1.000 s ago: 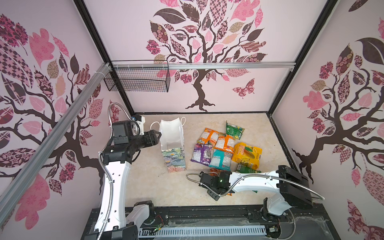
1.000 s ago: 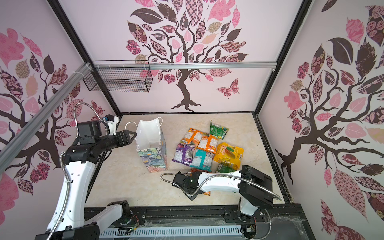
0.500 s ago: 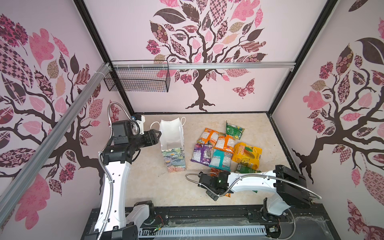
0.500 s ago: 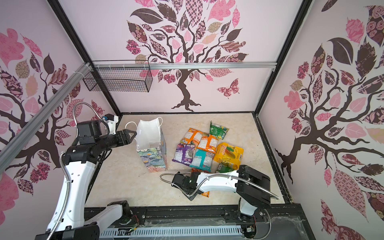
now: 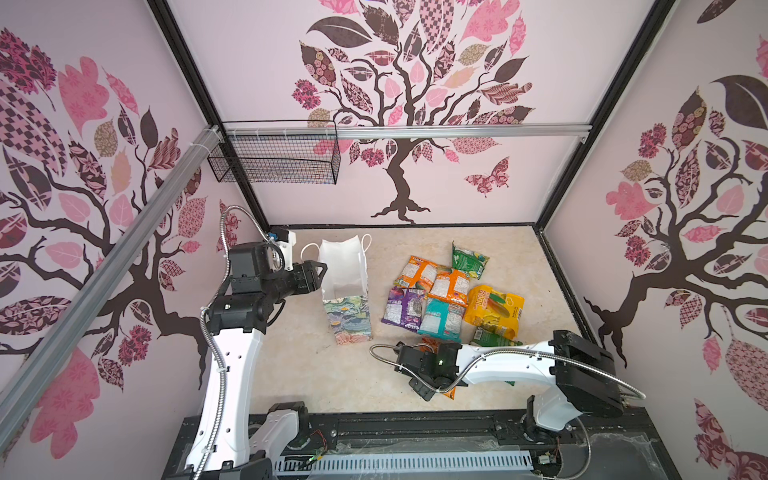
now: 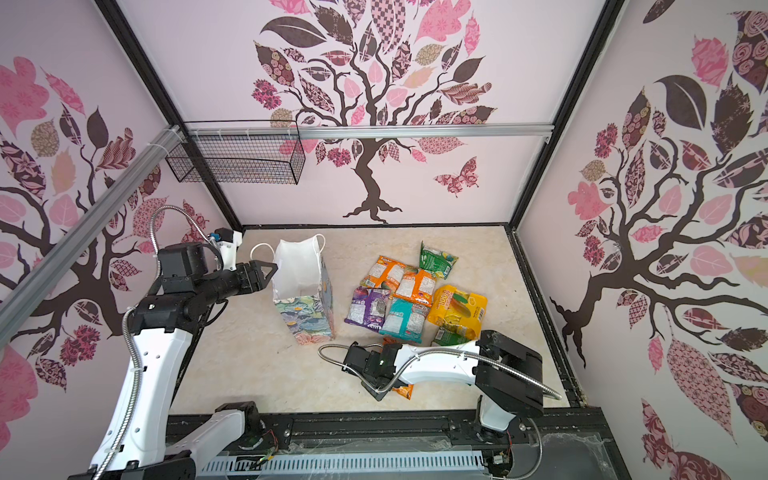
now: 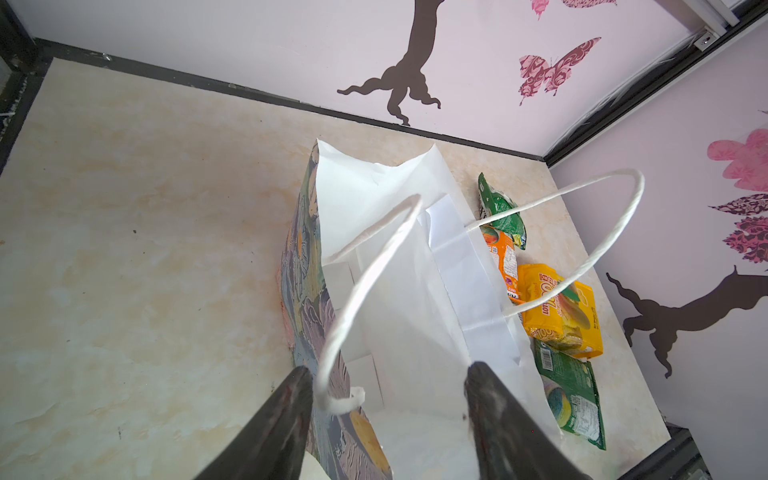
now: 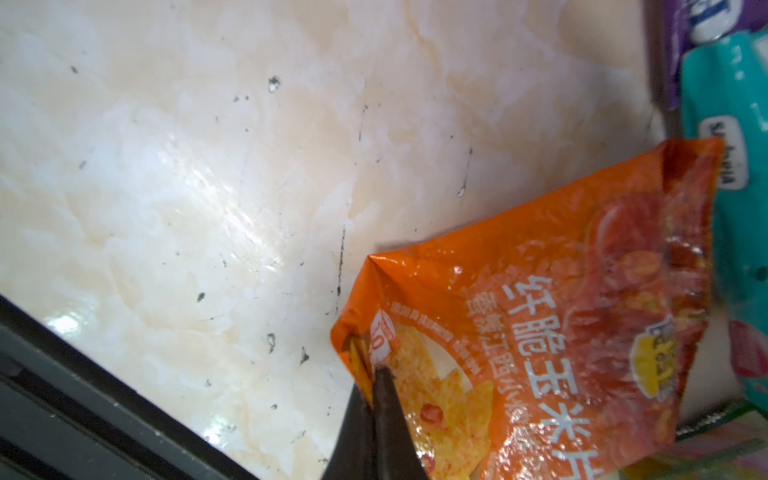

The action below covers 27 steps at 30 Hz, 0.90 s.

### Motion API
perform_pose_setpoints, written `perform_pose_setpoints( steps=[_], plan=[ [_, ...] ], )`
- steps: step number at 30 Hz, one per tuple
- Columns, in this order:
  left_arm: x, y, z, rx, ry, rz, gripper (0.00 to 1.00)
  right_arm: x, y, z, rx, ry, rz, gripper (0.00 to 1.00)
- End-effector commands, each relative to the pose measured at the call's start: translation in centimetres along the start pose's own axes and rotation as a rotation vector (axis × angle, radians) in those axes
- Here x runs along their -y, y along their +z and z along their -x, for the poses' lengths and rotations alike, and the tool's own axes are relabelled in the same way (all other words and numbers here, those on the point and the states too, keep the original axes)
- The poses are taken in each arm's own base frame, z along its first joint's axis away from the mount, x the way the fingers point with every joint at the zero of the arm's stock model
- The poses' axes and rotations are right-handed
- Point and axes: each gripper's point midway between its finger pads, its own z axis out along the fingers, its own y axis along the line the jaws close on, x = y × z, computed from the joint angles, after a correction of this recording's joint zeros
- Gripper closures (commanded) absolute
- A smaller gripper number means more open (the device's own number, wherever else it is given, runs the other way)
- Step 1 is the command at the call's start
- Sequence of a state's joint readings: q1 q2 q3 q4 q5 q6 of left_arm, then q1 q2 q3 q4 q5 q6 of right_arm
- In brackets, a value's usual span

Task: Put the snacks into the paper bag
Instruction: 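Grasp the orange corn chip bag corner with the right gripper, then lift the orange chip bag with the right gripper and carry it over the paper bag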

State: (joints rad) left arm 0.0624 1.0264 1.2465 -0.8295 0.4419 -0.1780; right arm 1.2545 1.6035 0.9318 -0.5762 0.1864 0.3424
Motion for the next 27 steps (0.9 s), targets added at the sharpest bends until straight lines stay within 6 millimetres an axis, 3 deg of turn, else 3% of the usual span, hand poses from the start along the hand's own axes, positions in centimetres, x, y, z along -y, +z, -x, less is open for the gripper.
perform_pose_setpoints(
  steps=[1, 9, 18, 27],
  plan=[
    [-0.9, -0.2, -0.3, 0.021, 0.031, 0.053, 0.38, -0.4, -2.2, 2.1, 0.098, 0.045, 0.046, 1.00],
    [-1.7, -1.1, -0.7, 0.047, 0.044, 0.115, 0.41, -0.3, -5.7, 4.4, 0.254, 0.152, 0.195, 1.00],
    [-0.9, -0.1, -0.6, 0.039, 0.029, 0.048, 0.51, 1.9, -8.6, 6.2, 0.381, 0.237, 0.243, 1.00],
    [-0.3, 1.1, -0.6, 0.020, 0.002, -0.018, 0.60, 3.1, -13.9, 8.8, 0.615, 0.275, 0.271, 1.00]
  ],
)
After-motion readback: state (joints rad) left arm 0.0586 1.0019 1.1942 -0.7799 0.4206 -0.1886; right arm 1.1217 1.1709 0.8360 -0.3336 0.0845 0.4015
